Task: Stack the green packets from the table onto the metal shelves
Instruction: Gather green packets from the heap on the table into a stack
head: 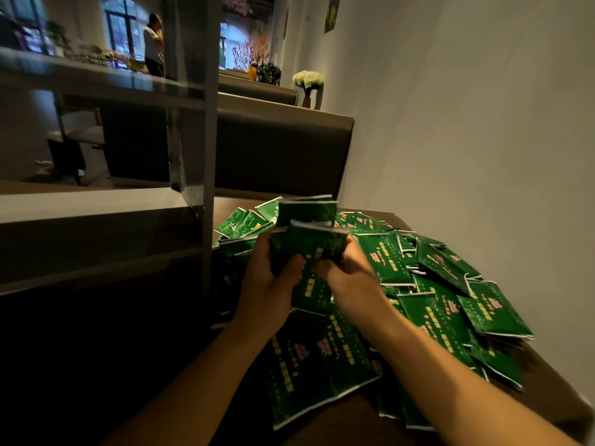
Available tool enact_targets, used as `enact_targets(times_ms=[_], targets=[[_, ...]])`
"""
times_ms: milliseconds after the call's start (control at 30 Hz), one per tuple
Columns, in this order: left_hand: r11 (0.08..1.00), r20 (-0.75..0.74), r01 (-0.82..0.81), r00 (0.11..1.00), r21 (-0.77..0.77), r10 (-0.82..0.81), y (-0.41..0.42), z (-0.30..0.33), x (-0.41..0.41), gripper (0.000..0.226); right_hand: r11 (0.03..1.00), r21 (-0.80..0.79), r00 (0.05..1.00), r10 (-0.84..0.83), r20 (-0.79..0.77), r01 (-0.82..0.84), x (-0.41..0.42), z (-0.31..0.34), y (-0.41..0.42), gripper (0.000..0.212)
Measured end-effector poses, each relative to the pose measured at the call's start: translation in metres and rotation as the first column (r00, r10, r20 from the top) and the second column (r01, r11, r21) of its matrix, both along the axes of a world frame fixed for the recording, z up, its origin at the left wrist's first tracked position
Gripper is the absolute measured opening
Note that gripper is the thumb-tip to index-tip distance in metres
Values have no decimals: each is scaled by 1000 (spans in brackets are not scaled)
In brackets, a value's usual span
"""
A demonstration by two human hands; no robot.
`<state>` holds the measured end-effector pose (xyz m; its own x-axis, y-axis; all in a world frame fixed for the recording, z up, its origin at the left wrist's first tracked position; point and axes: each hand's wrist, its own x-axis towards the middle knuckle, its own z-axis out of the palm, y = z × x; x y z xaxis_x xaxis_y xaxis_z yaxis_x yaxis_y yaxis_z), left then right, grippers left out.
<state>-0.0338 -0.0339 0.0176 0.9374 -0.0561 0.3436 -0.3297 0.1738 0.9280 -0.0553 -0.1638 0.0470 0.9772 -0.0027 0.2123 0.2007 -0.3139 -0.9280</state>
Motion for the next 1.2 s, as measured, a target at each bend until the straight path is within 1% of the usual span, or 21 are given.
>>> enact_targets(times_ms=[67, 167, 267, 333, 400, 467, 533, 567, 600, 667, 700, 733, 800, 867, 933, 1000, 1067, 1133, 1200], targets=[[997, -20, 46, 999, 55, -45, -6, -7, -2, 48, 999, -23, 999, -37, 3, 38, -2, -8, 1, 39], [995, -34, 45, 999, 94, -42, -11, -15, -3, 61, 998, 32, 998, -59, -15, 60, -6, -16, 3, 44], [992, -12, 65, 998, 108, -64, -13, -16, -8, 69, 998, 51, 999, -36, -16, 37, -8, -25, 6, 39], [989, 17, 77, 997, 125, -79, -14, -15, -12, 68, 998, 51, 999, -35, 0, 35, -9, -28, 8, 37], [993, 47, 42, 998, 112, -48, -15, -15, -13, 66, 998, 50, 999, -36, 17, 36, -10, -28, 7, 37], [997, 82, -50, 996, 65, 44, -13, -17, -11, 63, 999, 5, 997, -44, 62, 44, -11, -28, 7, 38], [989, 117, -132, 985, 60, 124, -13, -20, -10, 62, 997, -32, 992, -69, 104, 73, -14, -29, 8, 39], [988, 102, -131, 987, 76, 123, -13, -21, -10, 62, 996, -44, 992, -74, 104, 79, -14, -31, 9, 39], [991, 64, -96, 994, 95, 90, -14, -23, -9, 62, 996, -56, 995, -65, 79, 69, -15, -34, 9, 39], [992, -29, -24, 999, 124, 27, -15, -26, -8, 62, 996, -81, 999, -35, -17, 34, -14, -39, 9, 36], [992, -63, -13, 998, 128, 21, -16, -27, -7, 60, 995, -91, 998, -33, -54, 28, -14, -40, 7, 33], [992, -79, -14, 997, 124, 24, -15, -27, -6, 55, 994, -102, 997, -35, -66, 28, -14, -39, 6, 31], [992, -77, -40, 996, 118, 49, -12, -18, -6, 45, 990, -136, 999, -31, -23, 27, -14, -30, 3, 30], [996, -95, -49, 994, 78, 57, -12, -6, -6, 38, 987, -155, 1000, -27, 16, 29, -16, -18, -1, 33], [998, -150, -53, 988, -32, 47, -12, 6, -6, 36, 993, -105, 998, -55, 41, 59, -16, -7, -4, 40], [978, -268, -64, 963, -199, 9, -15, 18, -8, 38, 995, 25, 994, -96, 54, 95, -16, 1, -8, 48], [938, -351, -87, 936, -336, -39, -19, 29, -16, 35, 982, 160, 995, -101, 25, 96, -18, 5, -9, 50], [915, -390, -95, 918, -392, -72, -20, 37, -26, 26, 959, 269, 996, -87, -9, 86, -22, 8, -6, 48], [900, -449, -108, 887, -423, -105, -17, 44, -38, 17, 943, 317, 994, -104, -19, 105, -26, 8, 0, 48]])
